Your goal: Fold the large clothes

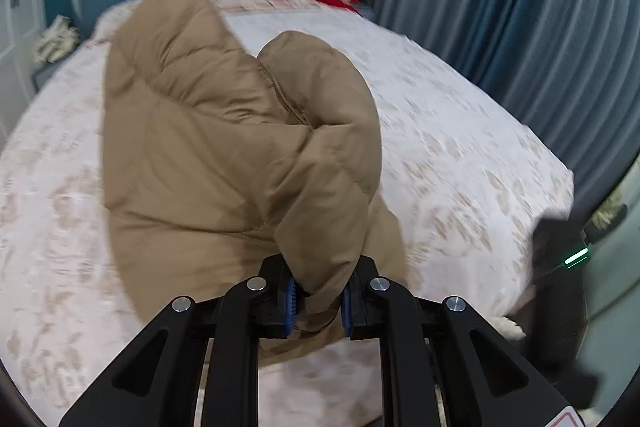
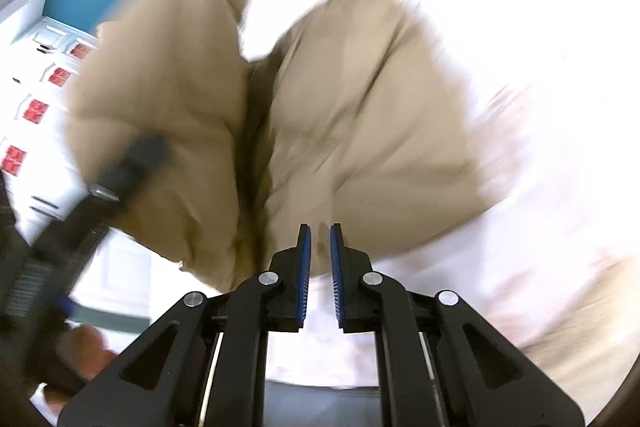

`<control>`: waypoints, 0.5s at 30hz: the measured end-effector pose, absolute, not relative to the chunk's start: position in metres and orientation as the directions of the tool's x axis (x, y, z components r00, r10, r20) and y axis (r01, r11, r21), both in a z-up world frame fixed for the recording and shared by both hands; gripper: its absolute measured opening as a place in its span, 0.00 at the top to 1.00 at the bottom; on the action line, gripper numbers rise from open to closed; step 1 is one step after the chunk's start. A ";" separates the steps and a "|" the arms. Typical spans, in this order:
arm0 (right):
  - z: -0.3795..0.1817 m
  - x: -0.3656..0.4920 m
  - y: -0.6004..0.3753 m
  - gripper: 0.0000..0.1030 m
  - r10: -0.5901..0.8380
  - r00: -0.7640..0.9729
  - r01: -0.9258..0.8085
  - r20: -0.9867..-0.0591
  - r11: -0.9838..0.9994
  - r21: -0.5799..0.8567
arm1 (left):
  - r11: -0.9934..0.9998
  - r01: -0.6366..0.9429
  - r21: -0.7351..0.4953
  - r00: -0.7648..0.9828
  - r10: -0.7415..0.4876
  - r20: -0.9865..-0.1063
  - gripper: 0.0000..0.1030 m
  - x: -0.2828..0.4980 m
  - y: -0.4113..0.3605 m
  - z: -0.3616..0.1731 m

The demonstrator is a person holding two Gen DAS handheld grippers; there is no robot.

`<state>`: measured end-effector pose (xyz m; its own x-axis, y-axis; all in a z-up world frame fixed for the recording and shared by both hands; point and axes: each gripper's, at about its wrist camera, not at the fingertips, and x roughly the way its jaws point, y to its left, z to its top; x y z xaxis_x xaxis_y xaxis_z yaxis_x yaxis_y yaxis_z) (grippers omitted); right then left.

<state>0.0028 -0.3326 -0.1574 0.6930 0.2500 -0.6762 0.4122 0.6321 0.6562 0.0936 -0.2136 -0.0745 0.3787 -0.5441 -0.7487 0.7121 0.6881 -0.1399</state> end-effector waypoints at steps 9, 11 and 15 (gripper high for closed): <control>-0.067 -0.008 -0.378 0.68 -0.073 0.713 0.459 -0.697 0.800 0.386 | 0.639 0.758 -0.132 0.289 -0.509 -0.811 0.88 0.071 -0.271 -0.120; -0.055 -0.001 -0.386 0.68 -0.064 0.726 0.435 -0.685 0.814 0.385 | 0.638 0.758 -0.133 0.278 -0.501 -0.820 0.88 0.069 -0.277 -0.129; -0.045 0.019 -0.409 0.57 0.053 0.731 0.358 -0.680 0.819 0.448 | 0.625 0.775 -0.097 0.281 -0.478 -0.832 0.88 0.064 -0.287 -0.143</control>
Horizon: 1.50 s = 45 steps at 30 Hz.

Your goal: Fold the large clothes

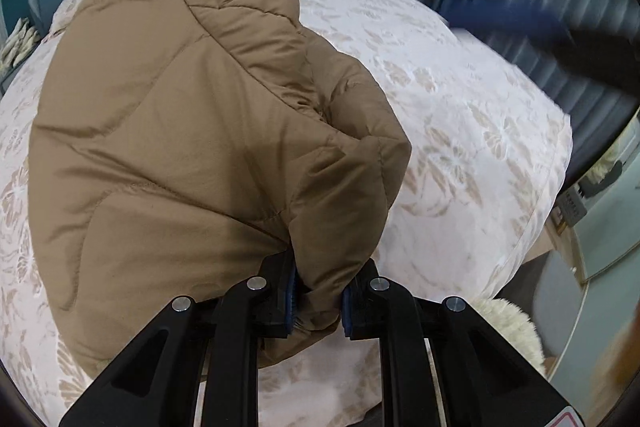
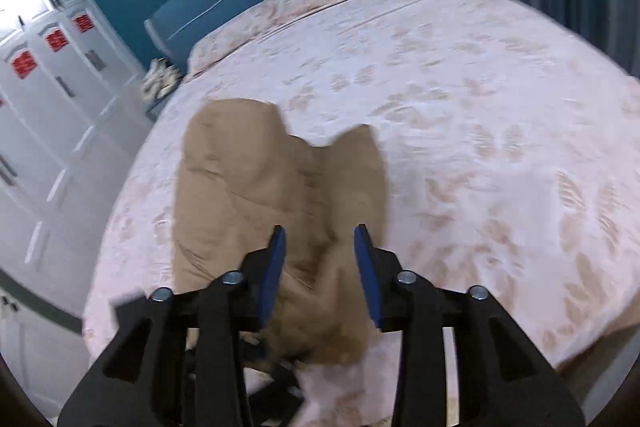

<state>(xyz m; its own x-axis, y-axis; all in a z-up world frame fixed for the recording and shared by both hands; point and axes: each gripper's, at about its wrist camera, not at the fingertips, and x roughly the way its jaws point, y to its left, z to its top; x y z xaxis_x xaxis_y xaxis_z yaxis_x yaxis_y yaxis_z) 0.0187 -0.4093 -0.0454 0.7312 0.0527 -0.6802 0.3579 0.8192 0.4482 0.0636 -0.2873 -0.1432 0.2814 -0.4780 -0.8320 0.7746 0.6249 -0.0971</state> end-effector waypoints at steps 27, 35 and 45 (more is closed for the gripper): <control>-0.121 0.129 -0.472 0.88 0.101 0.520 0.448 -0.848 0.813 0.372 | 0.617 0.704 -0.352 0.250 -0.679 -0.691 0.66 0.095 -0.213 -0.037; -0.139 0.144 -0.461 0.88 0.019 0.478 0.465 -0.878 0.842 0.271 | 0.869 0.491 -0.057 0.522 -0.346 -0.779 0.57 0.211 -0.245 -0.048; -0.167 0.170 -0.440 0.86 -0.101 0.427 0.463 -0.899 0.878 0.122 | 0.891 0.454 0.031 0.534 -0.243 -0.810 0.53 0.232 -0.280 -0.098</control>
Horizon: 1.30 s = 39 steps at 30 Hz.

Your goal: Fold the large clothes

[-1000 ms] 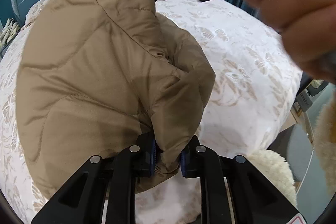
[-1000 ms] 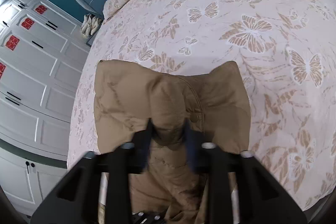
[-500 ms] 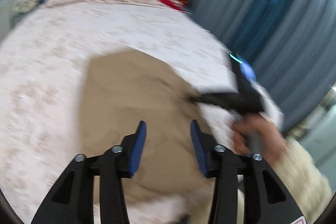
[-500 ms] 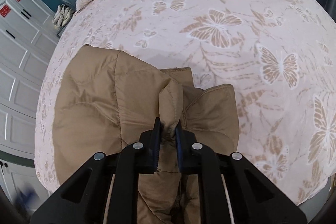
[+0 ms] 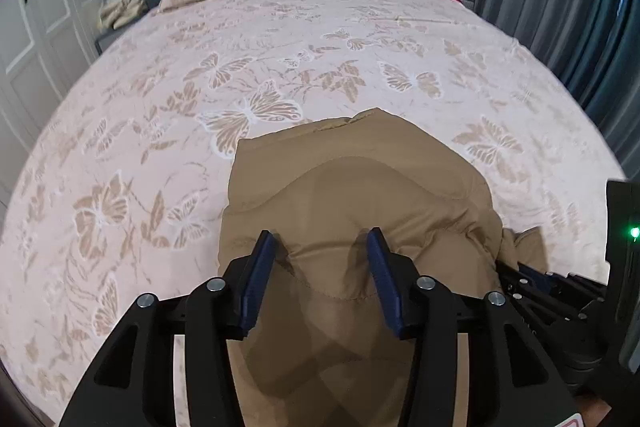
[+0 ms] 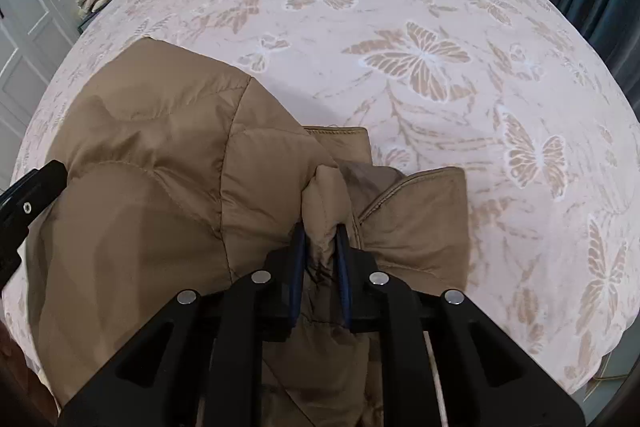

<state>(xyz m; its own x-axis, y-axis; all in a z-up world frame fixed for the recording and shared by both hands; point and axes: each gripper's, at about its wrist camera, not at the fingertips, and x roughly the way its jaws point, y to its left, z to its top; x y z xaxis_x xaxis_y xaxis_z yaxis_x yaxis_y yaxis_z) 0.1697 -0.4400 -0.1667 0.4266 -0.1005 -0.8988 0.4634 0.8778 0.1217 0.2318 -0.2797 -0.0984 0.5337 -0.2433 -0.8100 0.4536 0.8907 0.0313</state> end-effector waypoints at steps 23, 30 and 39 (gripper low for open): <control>-0.202 0.179 -0.441 0.84 -0.100 0.474 0.487 -0.875 0.858 0.166 | 0.906 0.415 0.084 0.586 -0.195 -0.786 0.43 0.243 -0.289 -0.150; -0.205 0.178 -0.443 0.84 -0.101 0.494 0.487 -0.864 0.855 0.178 | 0.909 0.401 0.115 0.625 -0.179 -0.760 0.43 0.239 -0.292 -0.157; -0.209 0.176 -0.443 0.84 -0.099 0.518 0.488 -0.850 0.850 0.198 | 0.913 0.387 0.128 0.657 -0.176 -0.734 0.43 0.238 -0.294 -0.164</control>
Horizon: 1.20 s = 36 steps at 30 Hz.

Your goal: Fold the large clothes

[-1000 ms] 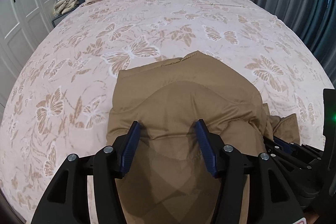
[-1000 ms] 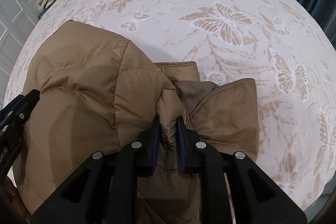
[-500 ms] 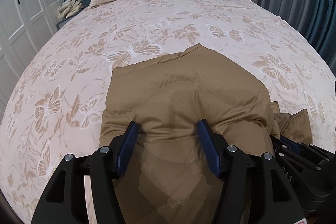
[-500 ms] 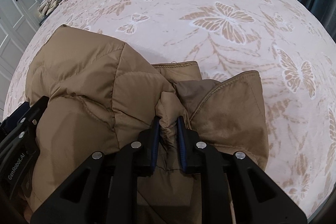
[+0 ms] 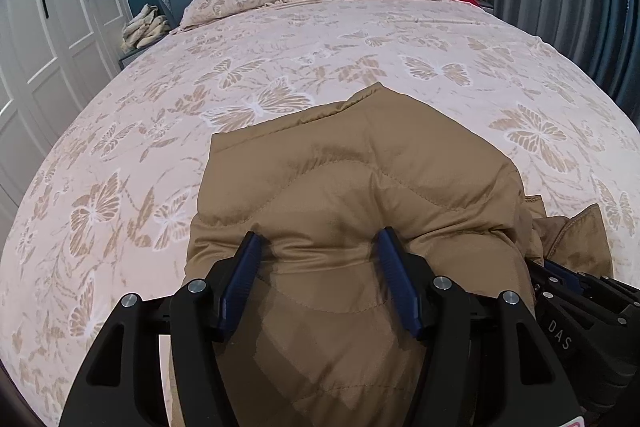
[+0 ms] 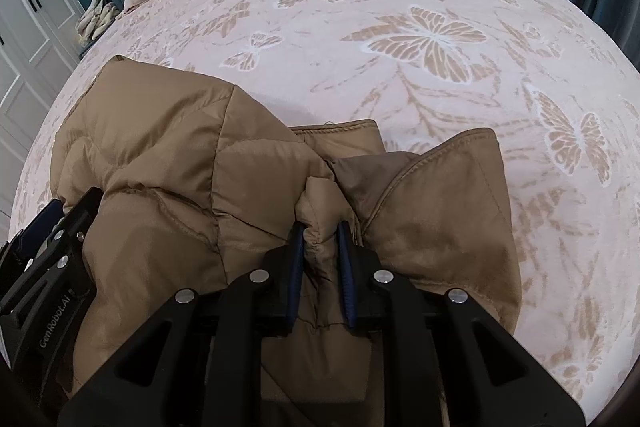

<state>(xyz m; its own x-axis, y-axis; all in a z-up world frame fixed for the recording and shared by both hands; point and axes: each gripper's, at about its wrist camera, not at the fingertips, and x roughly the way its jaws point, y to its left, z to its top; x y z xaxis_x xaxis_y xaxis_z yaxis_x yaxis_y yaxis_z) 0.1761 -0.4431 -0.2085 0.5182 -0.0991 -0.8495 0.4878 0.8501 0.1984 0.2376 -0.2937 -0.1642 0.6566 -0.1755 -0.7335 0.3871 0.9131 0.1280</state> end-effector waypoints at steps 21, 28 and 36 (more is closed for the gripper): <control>-0.168 0.144 -0.443 0.40 -0.208 0.524 0.564 -0.826 0.811 0.154 | 0.898 0.439 0.032 0.597 -0.265 -0.757 0.25 0.230 -0.259 -0.134; -0.154 0.055 -0.447 0.19 -0.085 0.608 0.571 -0.790 0.738 0.360 | 0.921 0.312 -0.233 0.472 -0.363 -0.803 0.18 0.227 -0.169 -0.114; -0.200 0.030 -0.435 0.11 0.099 0.644 0.569 -0.759 0.601 0.562 | 0.893 0.224 -0.391 0.337 -0.448 -0.828 0.17 0.219 -0.139 -0.152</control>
